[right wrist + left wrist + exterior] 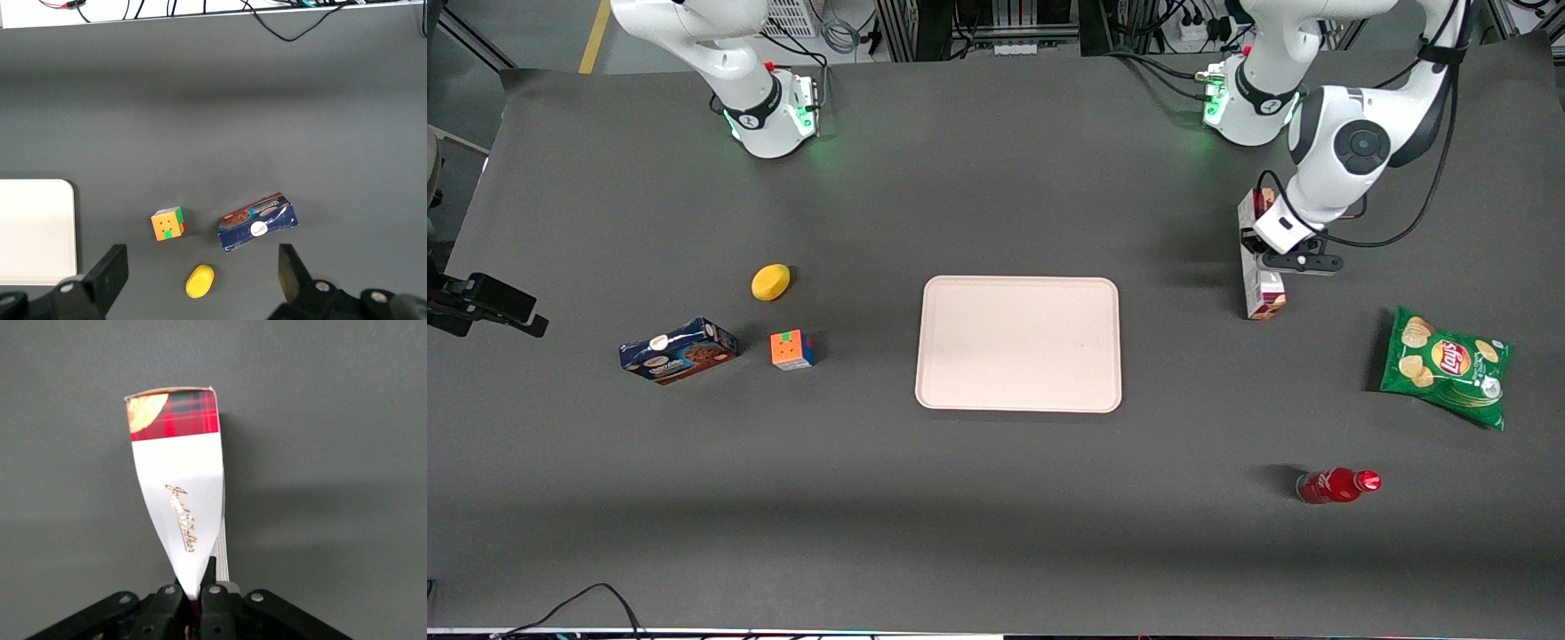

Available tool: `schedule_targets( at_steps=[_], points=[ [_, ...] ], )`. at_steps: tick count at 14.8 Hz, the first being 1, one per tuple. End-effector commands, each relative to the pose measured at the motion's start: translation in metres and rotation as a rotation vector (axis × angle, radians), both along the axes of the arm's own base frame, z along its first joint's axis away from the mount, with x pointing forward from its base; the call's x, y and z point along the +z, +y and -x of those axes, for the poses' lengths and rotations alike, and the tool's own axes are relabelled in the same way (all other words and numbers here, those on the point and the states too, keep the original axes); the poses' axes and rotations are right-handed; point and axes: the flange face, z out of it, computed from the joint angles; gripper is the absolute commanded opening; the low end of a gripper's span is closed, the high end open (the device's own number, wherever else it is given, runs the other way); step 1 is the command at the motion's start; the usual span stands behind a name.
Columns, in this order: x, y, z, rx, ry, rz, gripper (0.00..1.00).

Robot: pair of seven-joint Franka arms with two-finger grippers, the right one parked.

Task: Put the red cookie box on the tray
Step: 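Lift the box and carry it with the left gripper onto the white tray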

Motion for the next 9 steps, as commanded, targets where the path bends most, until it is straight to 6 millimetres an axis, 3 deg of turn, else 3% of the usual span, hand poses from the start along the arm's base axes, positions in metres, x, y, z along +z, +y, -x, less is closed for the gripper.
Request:
schedule_targets(
  at_steps=[1,6,9],
  points=[
    [0.074,-0.002,-0.030,0.003,-0.005,-0.012,0.00],
    [0.187,-0.022,-0.087,-0.011,-0.058,-0.007,0.00],
    [0.269,-0.060,-0.114,-0.054,-0.089,0.022,0.00]
  ],
)
